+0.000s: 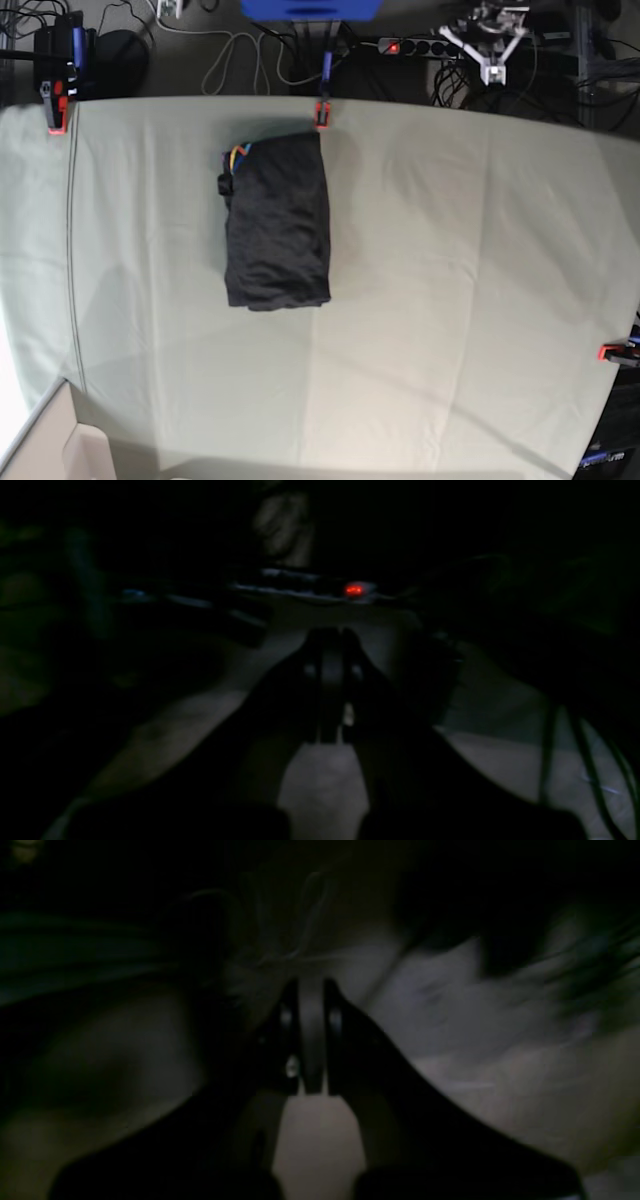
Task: Layout the t-shirt on the table in an organized manner, then fold the t-shirt properly
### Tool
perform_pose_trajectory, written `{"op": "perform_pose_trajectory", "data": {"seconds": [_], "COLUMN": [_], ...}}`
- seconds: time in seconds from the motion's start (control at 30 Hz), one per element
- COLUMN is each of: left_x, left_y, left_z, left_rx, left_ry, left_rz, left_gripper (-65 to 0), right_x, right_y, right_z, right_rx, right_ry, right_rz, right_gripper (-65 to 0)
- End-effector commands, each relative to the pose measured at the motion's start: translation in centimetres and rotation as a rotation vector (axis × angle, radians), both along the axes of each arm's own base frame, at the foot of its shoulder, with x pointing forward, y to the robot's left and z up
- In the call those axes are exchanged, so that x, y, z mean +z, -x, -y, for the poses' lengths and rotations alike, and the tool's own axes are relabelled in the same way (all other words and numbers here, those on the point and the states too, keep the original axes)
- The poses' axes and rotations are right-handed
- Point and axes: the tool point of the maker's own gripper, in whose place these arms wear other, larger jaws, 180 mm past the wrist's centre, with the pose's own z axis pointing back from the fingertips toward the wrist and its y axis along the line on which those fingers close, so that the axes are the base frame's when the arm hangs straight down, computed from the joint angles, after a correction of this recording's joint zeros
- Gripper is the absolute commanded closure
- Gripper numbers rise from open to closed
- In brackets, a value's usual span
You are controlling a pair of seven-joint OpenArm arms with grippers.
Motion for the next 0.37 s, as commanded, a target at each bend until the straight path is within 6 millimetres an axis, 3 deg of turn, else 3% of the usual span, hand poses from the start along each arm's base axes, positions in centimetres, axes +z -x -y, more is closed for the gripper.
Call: {"op": "perform_pose_trajectory", "data": {"seconds": [0.0, 0.13, 0.33], "left_x": [0.2, -0.3, -0.6], "left_y": [-0.8, -0.4, -0.9], "left_z": [-0.2, 1.4, 3.3], "left_rx": [-0.007, -0.003, -0.001], "left_ry": [-0.019, 0.003, 0.033], "left_rz": [0.021, -0.006, -0.014], "left_gripper": [-0.1, -0.1, -0.1], "right_x": [0.2, 0.1, 0.0], "right_y": [1.0, 1.5, 1.7], "right_z": [1.0, 2.5, 2.3], "right_rx": [0.024, 0.08, 0.084], "right_ry": [0.055, 0.116, 0.113], "right_rz": [-0.033, -0.103, -0.112], "right_gripper": [0.0, 0.0, 0.0]}}
